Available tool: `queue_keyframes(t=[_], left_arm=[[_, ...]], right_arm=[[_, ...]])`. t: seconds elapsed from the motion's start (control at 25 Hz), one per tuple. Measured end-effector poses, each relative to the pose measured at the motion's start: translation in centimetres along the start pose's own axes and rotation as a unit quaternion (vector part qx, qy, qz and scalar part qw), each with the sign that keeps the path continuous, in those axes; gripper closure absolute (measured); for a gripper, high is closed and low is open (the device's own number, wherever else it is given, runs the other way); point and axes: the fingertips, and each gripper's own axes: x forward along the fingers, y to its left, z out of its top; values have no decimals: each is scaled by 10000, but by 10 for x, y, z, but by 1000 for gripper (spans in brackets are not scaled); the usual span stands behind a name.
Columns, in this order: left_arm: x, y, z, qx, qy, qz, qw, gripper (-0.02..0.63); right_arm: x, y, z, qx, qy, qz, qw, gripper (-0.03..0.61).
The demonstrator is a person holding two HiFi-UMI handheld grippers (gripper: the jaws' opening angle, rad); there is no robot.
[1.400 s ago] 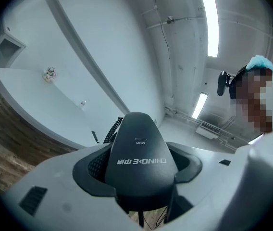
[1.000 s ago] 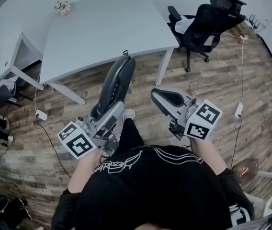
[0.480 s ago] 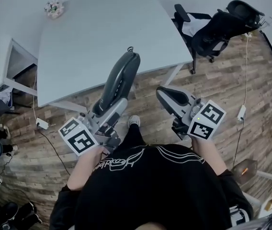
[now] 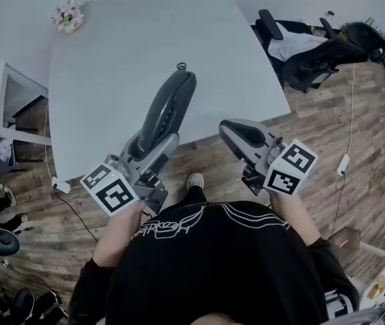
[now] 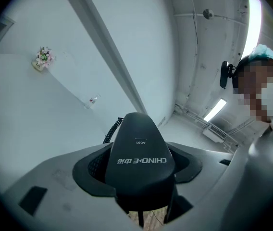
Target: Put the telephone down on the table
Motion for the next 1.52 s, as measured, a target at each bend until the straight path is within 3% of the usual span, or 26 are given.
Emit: queue_keyframes(t=[0.24,0.6,1.08,1.52], left_arm=[[17,41,23,127,63,114,9998,330],[37,101,39,455,259,621,9967,330],[68,157,23,422,636,947,9926,330],[105,205,-12,1000,1144,1123,9820,330]], right_arm=[[32,-28,6,98,84,-68,9999,535],[67,-71,-5,389,268,-154,9988,535],[72,-114,-17,745,356,-342,9960,535],[71,-154,-44,1163,427,-520,9909,535]])
